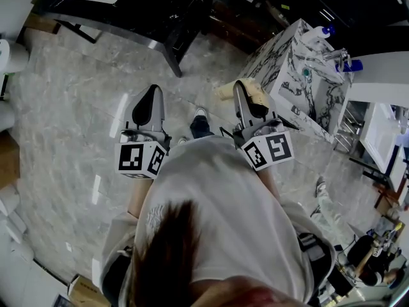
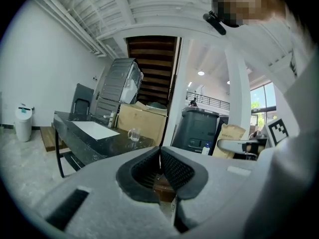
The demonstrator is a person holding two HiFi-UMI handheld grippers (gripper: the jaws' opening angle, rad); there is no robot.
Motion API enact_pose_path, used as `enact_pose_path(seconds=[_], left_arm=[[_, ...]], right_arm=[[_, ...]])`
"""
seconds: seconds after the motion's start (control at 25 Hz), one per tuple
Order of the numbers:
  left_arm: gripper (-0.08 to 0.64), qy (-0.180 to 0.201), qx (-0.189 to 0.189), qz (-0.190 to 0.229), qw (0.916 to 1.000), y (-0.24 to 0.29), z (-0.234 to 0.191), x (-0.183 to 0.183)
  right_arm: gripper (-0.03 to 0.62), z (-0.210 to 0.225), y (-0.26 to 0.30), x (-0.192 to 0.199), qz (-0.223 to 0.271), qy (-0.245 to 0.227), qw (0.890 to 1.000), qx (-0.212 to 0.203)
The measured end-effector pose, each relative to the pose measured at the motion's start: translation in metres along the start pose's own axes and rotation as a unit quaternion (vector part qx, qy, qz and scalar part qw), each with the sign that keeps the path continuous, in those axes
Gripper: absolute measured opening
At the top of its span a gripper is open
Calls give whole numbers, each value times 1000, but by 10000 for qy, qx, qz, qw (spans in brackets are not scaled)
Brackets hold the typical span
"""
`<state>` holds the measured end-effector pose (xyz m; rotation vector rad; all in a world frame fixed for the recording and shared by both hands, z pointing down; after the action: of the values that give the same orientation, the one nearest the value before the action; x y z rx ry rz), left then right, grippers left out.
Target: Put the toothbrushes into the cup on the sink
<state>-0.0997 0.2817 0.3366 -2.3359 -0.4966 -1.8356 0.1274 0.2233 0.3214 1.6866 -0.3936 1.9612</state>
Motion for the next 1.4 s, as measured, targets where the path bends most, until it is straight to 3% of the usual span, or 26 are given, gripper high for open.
enact_pose_path(seconds=[0.44, 0.92, 1.4], left_arm=[[17, 47, -329, 172, 9993, 38, 4, -8], [17, 106, -304, 213, 9993, 60, 2, -23], [17, 28, -159, 170, 9997, 137, -55, -40]], right_arm=[[52, 43, 24, -6, 46, 224, 9996, -167], [52, 62, 33, -4, -44, 354, 9994, -31], [52, 83, 110, -11, -230, 350, 9990, 174]])
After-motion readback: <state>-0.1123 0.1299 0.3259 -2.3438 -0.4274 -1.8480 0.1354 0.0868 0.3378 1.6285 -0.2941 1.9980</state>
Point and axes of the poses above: the fingertips, and each gripper's own axes: y forward along the fingers, z to its right, x out of its underside, the point moved 5 cm from there along -y, backward along the fingers, and after that the axes turned 9 degrees about x, right-handed, at the moved point
